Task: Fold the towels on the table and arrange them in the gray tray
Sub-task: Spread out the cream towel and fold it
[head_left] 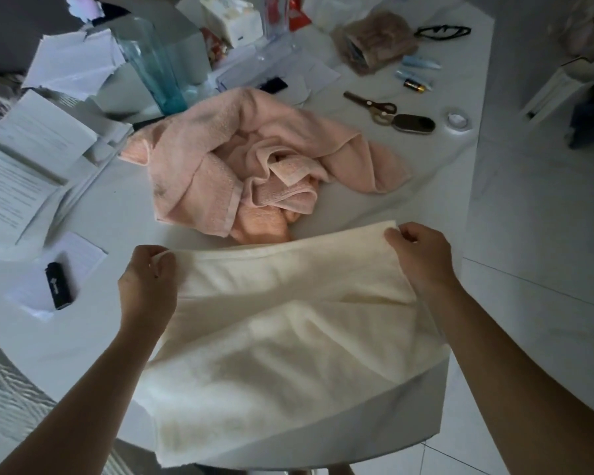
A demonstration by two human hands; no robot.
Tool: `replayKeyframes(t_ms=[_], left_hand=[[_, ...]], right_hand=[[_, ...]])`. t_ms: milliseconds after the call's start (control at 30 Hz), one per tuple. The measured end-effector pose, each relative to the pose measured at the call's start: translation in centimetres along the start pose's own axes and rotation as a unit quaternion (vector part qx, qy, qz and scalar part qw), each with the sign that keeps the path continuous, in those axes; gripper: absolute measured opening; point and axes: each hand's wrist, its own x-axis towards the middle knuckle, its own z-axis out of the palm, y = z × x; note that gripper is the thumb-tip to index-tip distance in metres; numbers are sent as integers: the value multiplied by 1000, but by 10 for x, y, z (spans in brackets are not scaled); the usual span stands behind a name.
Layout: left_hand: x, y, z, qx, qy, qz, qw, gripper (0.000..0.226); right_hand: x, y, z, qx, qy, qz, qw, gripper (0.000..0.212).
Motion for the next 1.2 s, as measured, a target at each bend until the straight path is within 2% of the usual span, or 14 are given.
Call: replayKeyframes(t_ms=[100, 167, 233, 300, 367, 500, 567, 633, 700, 767, 833, 933, 1033, 1200], left_hand=[[4, -4, 4, 6, -6, -6, 1000, 13], [4, -5, 3, 37, -25, 16, 999, 30], [-1, -7, -8, 43, -18, 30, 998, 44], [-16, -12, -29, 37, 16, 18, 999, 42], [-38, -29, -54, 45, 22, -37, 998, 34], [-91, -43, -81, 51, -92, -136, 985, 50], [-109, -39, -85, 36, -116, -142, 983, 45], [-118, -37, -85, 22, -124, -126, 984, 33], [-124, -41, -85, -27, -95, -129, 987, 18], [-134, -42, -87, -132, -38, -143, 980, 25], [-152, -35, -93, -275, 0, -146, 950, 35], [-192, -35, -107, -302, 11, -105, 947, 31], [-238, -34, -109, -251, -53, -144, 956, 38], [-289, -49, -98, -276, -114, -318, 900, 26]], right_hand=[[3, 5, 2, -58, -51, -7, 997, 23], [1, 3, -1, -88, -64, -8, 994, 14], [-15, 2, -9, -107, -40, -43, 993, 27], [-43, 1, -22, -117, -26, -87, 989, 27], [-76, 4, -33, -152, -79, -80, 982, 35], [-122, 10, -48, -226, -108, -19, 968, 65], [-133, 11, -47, -205, -115, -21, 972, 61], [-141, 10, -44, -153, -107, -56, 981, 44], [-148, 7, -42, -49, -89, -56, 993, 25], [-151, 9, -47, 86, -81, -31, 993, 20], [-156, 19, -61, 183, -69, -17, 981, 20], [-172, 44, -89, 274, -41, -1, 961, 22], [-195, 70, -112, 226, -56, 6, 973, 25], [-217, 129, -119, 54, -168, 32, 984, 32]])
